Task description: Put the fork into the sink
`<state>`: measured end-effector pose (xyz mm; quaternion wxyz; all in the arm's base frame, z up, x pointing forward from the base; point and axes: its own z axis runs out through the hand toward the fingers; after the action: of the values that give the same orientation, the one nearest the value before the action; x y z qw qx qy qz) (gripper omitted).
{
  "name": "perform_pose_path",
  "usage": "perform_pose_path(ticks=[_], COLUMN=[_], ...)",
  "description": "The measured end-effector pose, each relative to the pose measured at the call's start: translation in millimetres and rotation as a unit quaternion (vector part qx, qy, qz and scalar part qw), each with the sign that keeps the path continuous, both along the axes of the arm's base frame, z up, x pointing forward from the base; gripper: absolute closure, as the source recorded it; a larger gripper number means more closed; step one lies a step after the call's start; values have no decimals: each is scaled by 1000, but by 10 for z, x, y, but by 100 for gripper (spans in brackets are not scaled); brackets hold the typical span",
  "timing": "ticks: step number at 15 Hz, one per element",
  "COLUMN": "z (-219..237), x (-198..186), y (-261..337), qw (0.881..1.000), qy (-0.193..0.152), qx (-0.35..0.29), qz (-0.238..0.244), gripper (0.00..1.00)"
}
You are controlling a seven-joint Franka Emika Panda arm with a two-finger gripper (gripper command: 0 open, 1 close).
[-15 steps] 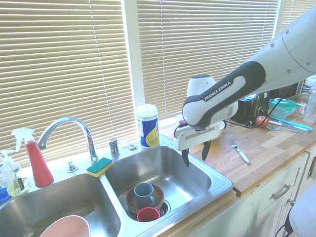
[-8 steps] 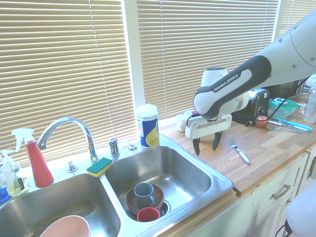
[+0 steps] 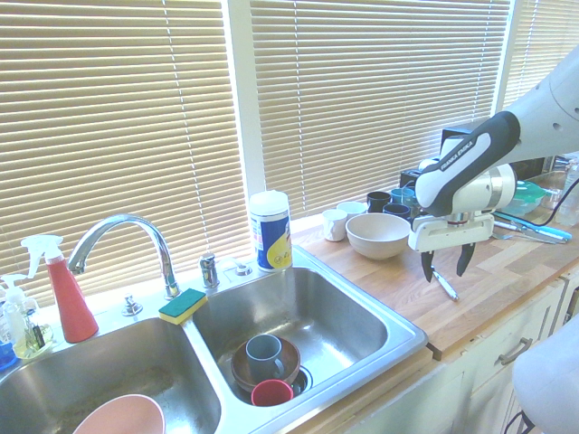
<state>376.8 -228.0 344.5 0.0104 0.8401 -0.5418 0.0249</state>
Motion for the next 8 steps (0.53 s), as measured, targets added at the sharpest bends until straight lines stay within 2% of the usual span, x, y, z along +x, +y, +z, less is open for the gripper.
perform_pose_path(ticks=[4, 5, 8], z=[-296, -298, -300], x=[113, 149, 194], y=[-183, -194, -183], qw=[1000, 1000, 1000], qy=[8, 5, 2], qx=[-1, -2, 3], qz=[-9, -10, -13], gripper=[0, 100, 100])
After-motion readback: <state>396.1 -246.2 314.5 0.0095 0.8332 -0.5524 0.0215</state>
